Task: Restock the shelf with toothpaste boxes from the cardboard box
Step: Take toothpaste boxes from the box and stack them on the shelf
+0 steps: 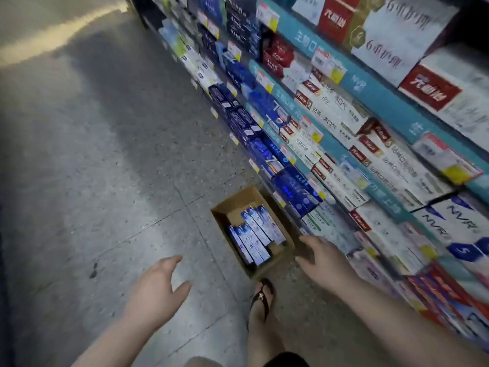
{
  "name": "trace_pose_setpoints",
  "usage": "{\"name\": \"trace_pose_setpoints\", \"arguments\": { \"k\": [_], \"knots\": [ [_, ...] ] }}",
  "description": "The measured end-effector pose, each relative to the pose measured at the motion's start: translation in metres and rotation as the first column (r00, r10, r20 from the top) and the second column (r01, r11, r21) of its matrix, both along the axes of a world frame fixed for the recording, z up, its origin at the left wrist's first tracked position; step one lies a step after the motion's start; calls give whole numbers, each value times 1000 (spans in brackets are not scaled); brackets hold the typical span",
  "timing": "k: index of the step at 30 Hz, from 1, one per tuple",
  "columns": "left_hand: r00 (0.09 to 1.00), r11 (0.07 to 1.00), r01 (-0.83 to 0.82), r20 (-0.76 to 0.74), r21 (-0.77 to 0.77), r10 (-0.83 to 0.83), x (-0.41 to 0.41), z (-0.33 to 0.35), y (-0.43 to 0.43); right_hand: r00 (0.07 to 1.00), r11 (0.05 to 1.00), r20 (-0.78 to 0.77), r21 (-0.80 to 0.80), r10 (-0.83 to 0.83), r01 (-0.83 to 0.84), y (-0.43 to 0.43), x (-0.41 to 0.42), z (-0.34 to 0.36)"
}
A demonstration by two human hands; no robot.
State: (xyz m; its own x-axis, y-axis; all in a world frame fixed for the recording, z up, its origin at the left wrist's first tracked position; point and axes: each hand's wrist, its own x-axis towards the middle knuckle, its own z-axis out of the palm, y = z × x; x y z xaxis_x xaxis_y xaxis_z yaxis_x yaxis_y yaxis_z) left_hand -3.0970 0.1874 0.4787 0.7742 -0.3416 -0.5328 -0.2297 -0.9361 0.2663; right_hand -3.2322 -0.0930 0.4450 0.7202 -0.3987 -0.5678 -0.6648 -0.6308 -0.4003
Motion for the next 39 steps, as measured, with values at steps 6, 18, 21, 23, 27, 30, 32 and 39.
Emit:
{"name": "trace_pose_setpoints", "arguments": {
  "k": [6, 18, 21, 23, 27, 30, 32, 39],
  "knots": [
    [980, 985, 172, -101, 12, -170, 73, -60, -50, 996, 1000, -88, 6, -19, 19, -22, 53, -56],
    [797, 815, 579, -190, -33, -574, 192, -260, -132, 934, 953, -193, -27, -301, 301, -28, 115, -250],
    [762, 777, 627, -169, -55, -626, 215, -315, -145, 909, 928, -190, -39, -370, 369, -26, 124, -324],
    [741, 759, 646, -171, -83, -650, 222, -351, -154, 889, 904, -169, -56, -426, 423, -25, 129, -367],
    [748, 763, 634, -152, -129, -647, 225, -430, -171, 858, 874, -167, -70, -486, 481, -31, 133, -449],
    [761, 780, 606, -172, -154, -626, 218, -481, -179, 840, 853, -149, -84, -522, 515, -32, 128, -501],
    [760, 784, 597, -194, -171, -620, 212, -510, -182, 838, 854, -166, -79, -520, 514, -31, 125, -530],
    [713, 745, 642, -215, -182, -667, 205, -583, -192, 843, 842, -98, -186, -529, 507, -24, 120, -591]
  ]
}}
